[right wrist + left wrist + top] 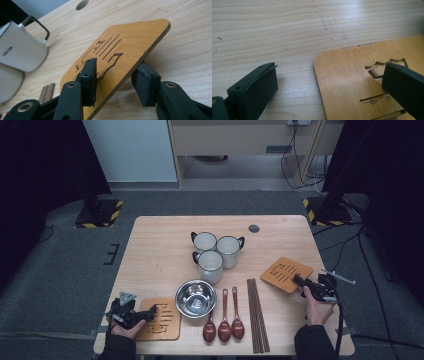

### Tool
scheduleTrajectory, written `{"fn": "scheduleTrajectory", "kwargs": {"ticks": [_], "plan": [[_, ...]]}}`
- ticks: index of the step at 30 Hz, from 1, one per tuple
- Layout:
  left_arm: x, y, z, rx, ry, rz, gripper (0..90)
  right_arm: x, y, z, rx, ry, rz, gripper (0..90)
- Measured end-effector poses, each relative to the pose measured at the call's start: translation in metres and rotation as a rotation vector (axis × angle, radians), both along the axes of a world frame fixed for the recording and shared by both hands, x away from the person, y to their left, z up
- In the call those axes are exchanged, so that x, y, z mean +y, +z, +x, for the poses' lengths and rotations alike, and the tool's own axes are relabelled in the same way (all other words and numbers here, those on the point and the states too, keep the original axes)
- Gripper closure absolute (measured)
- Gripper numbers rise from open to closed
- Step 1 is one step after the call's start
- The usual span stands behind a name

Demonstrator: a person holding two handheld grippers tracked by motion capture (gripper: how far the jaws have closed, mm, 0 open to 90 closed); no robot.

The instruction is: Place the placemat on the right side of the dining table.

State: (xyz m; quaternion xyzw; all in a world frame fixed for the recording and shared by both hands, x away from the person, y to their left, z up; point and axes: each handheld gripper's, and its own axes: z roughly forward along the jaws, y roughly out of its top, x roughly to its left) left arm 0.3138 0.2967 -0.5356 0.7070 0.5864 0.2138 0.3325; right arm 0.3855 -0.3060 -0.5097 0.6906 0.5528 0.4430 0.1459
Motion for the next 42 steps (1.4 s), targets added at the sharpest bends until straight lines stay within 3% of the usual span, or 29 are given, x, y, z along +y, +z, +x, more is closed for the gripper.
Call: {"fn": "scheduleTrajectory", "kwargs": {"ticks": [17,24,28,29,31,35,38,42], "plan": [[0.000,0.000,0.000,0.000,0.000,0.000,0.0,-0.003,-0.012,0.006,0.064,-0.005,-0.048,48.6],[0.000,0.000,0.000,0.000,0.000,0.001,0.0,-0.001,-0.016,0.008,0.110,0.003,-0.098,46.1],[0.000,0.000,0.000,0.000,0.000,0.000,0.0,-0.001,-0.016,0.008,0.114,0.001,-0.128,43.7],[0.000,0.000,0.000,0.000,0.000,0.000,0.0,-0.001,-0.016,0.008,0.114,0.001,-0.128,43.7],[0.000,0.000,0.000,0.000,0.000,0.000,0.0,0.000,-0.016,0.008,0.098,-0.006,-0.175,39.9],[0.000,0.000,0.000,0.000,0.000,0.000,0.0,0.001,-0.016,0.007,0.083,-0.001,-0.193,36.0],[0.000,0.000,0.000,0.000,0.000,0.000,0.0,0.003,-0.016,0.007,0.055,0.029,-0.245,31.4],[0.000,0.000,0.000,0.000,0.000,0.000,0.0,0.005,-0.014,0.006,0.024,0.060,-0.246,31.0]]}}
